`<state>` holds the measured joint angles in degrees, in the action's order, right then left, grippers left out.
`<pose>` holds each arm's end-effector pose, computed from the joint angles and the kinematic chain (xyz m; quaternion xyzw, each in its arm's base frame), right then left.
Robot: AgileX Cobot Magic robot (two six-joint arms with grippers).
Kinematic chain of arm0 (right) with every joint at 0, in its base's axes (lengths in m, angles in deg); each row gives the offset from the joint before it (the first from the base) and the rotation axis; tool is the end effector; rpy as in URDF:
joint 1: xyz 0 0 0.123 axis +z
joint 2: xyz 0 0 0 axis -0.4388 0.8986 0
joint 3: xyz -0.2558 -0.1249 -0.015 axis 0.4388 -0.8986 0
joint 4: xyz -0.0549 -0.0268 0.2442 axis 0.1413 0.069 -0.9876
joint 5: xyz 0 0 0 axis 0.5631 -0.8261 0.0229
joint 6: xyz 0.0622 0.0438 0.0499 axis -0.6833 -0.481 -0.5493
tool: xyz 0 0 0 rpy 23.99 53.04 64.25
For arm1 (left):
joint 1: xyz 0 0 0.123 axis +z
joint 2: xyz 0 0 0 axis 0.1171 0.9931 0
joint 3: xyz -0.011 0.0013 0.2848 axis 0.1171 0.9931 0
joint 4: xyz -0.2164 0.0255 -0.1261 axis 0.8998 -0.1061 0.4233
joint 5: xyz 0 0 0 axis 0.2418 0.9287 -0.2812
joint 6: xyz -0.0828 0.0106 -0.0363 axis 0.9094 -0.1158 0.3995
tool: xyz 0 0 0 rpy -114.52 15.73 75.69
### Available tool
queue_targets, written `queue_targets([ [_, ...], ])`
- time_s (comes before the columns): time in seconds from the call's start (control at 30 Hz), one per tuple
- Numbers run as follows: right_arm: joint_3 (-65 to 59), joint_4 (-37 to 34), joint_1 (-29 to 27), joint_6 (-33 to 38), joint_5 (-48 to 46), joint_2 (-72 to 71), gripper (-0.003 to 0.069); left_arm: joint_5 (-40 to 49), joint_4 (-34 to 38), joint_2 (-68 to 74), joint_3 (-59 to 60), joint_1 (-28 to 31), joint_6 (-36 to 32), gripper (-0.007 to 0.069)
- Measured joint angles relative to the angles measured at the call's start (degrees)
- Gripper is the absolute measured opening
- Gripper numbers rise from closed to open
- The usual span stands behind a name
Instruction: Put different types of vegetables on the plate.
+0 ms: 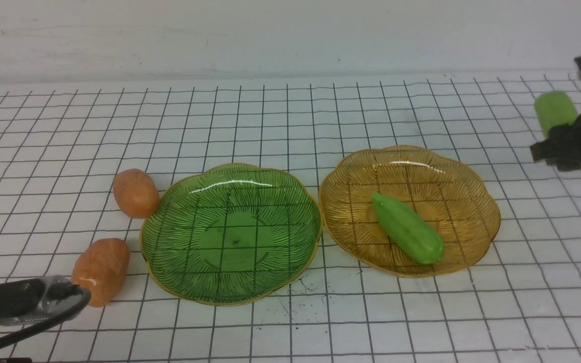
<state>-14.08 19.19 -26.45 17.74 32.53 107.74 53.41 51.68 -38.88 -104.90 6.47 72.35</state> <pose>0.3634 -0.0120 0.2473 -0.0500 0.9523 -0.0715 0.2925 0.1019 -0.0417 0.2396 0.0283 0.9431 -0.2343 0.2343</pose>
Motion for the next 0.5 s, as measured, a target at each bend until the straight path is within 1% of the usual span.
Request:
queue_targets([
  [0.03, 0.00, -2.64, 1.17, 0.83, -1.26, -2.16, 0.0370, 0.00, -0.05, 0.00, 0.00, 0.00, 0.00, 0.0034],
  [0.07, 0.00, -3.31, 1.55, 1.43, -1.55, -2.54, 0.0370, 0.00, -0.05, 0.00, 0.00, 0.00, 0.00, 0.0034],
  [0.1, 0.00, -6.58, 3.58, 4.18, -2.83, -3.29, 0.0370, 0.00, -0.05, 0.00, 0.00, 0.00, 0.00, 0.0034],
  [0.13, 0.00, -6.58, 3.58, 4.64, -2.97, -3.35, 0.0370, 0.00, -0.05, 0.00, 0.00, 0.00, 0.00, 0.0034],
  [0.17, 0.00, -9.27, 5.81, 7.87, -4.13, -3.09, 0.0370, -0.20, -0.10, 0.00, 0.00, 0.00, 0.00, 0.0035],
  [0.2, 0.00, -10.44, 6.41, 8.78, -4.46, -2.91, 0.0370, -0.39, -0.10, 0.00, 0.00, 0.00, 0.00, 0.0036],
  [0.23, 0.00, -13.03, 8.81, 12.04, -5.62, -1.89, 0.0370, -1.08, -0.16, 0.00, 0.00, 0.00, 0.00, 0.0040],
  [0.27, 0.00, -14.48, 10.23, 13.70, -6.22, -1.03, 0.0370, -1.60, -0.16, 0.00, 0.00, 0.00, 0.00, 0.0046],
  [0.37, 0.00, -16.04, 13.77, 16.90, -6.78, 2.36, 0.0370, -3.00, -0.16, 0.00, 0.00, 0.00, 0.00, 0.0081],
  [0.5, 0.00, -16.06, 14.94, 17.12, -6.78, 5.14, 0.0370, -3.17, -0.16, 0.00, 0.00, 0.00, 0.00, 0.0130],
])
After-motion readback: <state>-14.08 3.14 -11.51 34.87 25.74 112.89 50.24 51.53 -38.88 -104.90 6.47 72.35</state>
